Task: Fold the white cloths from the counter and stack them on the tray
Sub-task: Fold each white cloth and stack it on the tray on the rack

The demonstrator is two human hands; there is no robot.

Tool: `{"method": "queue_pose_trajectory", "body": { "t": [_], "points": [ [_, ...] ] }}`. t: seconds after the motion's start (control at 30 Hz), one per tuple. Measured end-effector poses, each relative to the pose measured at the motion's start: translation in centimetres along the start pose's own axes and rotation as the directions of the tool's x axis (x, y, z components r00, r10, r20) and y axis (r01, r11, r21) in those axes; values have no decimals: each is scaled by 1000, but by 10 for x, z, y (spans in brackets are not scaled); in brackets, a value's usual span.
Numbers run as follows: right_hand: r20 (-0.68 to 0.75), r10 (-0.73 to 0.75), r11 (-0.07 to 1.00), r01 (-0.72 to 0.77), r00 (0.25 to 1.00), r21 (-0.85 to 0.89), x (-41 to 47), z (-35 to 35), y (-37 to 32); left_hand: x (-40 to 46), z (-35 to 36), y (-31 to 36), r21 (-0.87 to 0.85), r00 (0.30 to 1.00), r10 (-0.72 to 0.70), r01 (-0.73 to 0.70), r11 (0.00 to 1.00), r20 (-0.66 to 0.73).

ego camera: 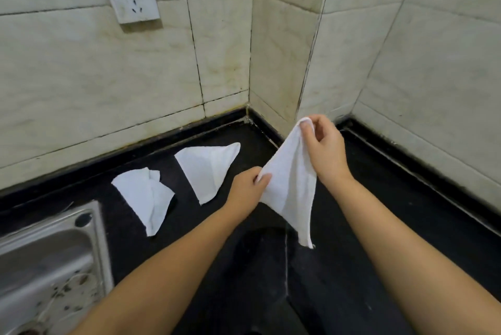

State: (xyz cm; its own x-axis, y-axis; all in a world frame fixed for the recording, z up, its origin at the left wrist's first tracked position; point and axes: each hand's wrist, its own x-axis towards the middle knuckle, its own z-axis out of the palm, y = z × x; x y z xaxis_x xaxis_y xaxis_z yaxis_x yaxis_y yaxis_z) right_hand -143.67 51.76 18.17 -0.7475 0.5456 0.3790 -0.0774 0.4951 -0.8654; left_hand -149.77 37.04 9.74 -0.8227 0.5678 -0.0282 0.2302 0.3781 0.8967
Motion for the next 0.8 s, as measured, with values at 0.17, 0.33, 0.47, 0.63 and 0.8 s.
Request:
{"method": "queue_pose_trajectory", "body": {
  "t": [0.17,0.33,0.47,0.63,0.8],
  "points": [
    [-112,153,986,-144,982,87,-18,-48,10,-39,-29,-6,-102,994,-5,-6,995,-105],
    [-99,360,927,-345,928,146,-39,-77,35,-29,-31,17,-253,995,-21,-6,967,-102],
    [-136,410,902,-380,902,203,-49,-98,43,-15,-21,36,-215,995,56,-72,974,-78],
    [-37,464,885,-462,885,59,-97,-108,72,-37,-6,2,-116,996,56,-48,992,68],
    [198,569,822,-559,798,-108,-177,-100,120,-79,21,-75,113,955,-102,73,991,278]
  ]
}}
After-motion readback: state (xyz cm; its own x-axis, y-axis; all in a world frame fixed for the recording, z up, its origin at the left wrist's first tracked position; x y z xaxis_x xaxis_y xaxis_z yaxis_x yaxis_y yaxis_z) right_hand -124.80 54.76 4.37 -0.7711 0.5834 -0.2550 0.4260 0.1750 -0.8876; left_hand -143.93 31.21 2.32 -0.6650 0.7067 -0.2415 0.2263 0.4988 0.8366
